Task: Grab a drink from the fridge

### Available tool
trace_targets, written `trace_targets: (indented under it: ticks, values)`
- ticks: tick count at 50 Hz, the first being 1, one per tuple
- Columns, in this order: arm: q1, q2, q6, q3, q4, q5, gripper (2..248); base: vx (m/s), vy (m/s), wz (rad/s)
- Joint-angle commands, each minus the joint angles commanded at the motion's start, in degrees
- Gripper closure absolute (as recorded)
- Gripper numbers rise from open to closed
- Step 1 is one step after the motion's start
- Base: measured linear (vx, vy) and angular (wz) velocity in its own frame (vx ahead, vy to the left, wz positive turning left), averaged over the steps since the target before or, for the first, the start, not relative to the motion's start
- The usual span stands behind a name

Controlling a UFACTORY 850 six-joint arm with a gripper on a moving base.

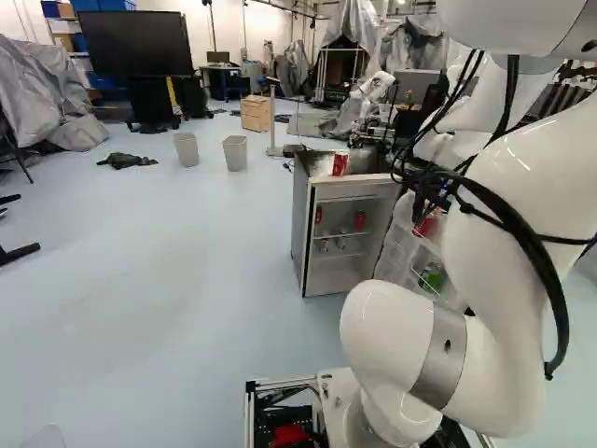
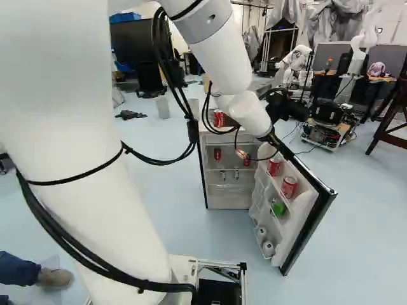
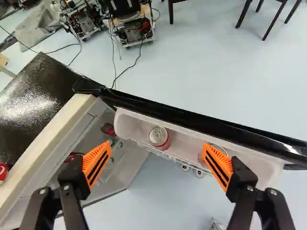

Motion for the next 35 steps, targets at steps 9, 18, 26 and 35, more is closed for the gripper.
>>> trace_targets:
  ticks: [9, 18, 26, 35]
  values:
    - [-1.47, -1.35, 0.0, -1.48, -0.03, -0.06, 3, 0.0, 0.0, 0.0]
    - [-2.81, -2.86, 0.0, -3.16, -0.03, -0.06, 3, 0.0, 0.0, 0.0]
    - [-3.9, -4.34, 0.0, -4.82, -0.03, -0.06, 3, 0.0, 0.0, 0.0]
    - [-5.07, -6.04, 0.0, -6.76, -0.03, -0.06, 3, 0.0, 0.0, 0.0]
